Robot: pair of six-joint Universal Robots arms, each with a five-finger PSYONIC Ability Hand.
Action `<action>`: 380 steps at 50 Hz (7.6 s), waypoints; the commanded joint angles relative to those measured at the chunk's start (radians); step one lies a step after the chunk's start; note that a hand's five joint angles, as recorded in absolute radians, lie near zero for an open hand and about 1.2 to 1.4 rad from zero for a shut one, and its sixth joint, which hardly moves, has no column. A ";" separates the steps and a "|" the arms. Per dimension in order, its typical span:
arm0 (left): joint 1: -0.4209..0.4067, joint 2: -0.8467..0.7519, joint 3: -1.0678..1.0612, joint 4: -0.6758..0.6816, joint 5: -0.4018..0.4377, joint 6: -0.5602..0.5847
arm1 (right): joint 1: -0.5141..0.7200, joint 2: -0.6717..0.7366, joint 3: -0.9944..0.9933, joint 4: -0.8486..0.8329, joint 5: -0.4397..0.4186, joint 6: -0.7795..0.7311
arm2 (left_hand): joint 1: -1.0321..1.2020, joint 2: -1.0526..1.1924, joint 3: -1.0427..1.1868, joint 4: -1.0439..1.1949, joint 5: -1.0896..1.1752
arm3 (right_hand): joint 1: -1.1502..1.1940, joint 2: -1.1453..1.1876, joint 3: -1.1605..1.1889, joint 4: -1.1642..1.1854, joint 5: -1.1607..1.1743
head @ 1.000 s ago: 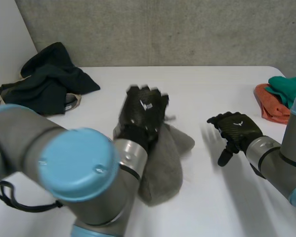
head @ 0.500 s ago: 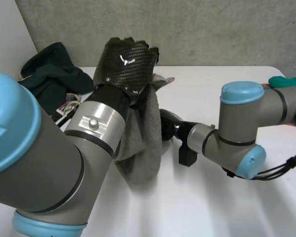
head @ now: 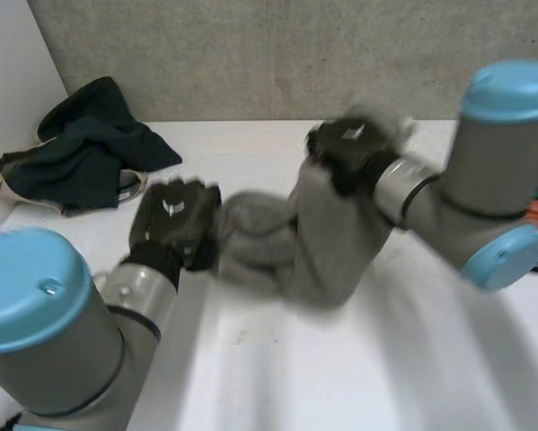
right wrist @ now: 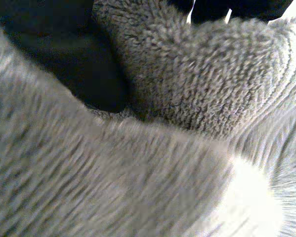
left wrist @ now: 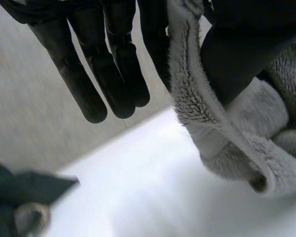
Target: Fold the laundry.
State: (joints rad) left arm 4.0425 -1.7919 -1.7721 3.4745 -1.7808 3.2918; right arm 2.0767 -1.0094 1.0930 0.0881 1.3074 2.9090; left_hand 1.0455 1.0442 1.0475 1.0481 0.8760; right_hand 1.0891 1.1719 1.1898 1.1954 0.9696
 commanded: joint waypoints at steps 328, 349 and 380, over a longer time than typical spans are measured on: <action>0.259 -0.259 0.844 0.376 0.167 0.265 | -0.276 -0.110 -0.171 -0.593 0.297 -0.706 | 0.351 0.352 0.349 0.348 0.346 | 0.307 0.224 0.206 0.201 0.252; 0.306 -0.170 0.111 0.382 0.205 0.195 | -0.305 0.001 0.344 -0.301 0.147 -0.607 | 0.351 0.352 0.349 0.348 0.346 | 0.307 0.224 0.206 0.201 0.252; 0.363 -0.031 -0.050 0.321 0.238 0.198 | -0.572 0.022 0.349 -0.045 0.029 -0.175 | 0.351 0.352 0.349 0.348 0.346 | 0.307 0.224 0.206 0.201 0.252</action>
State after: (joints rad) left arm 4.4061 -1.8695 -1.7747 3.8489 -1.5523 3.4875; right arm 1.5168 -0.9755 1.3990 0.0406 1.3979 2.8438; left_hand 1.1581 1.1996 1.1964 1.2018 0.9779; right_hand 1.1372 1.1798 1.1830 1.1874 0.9788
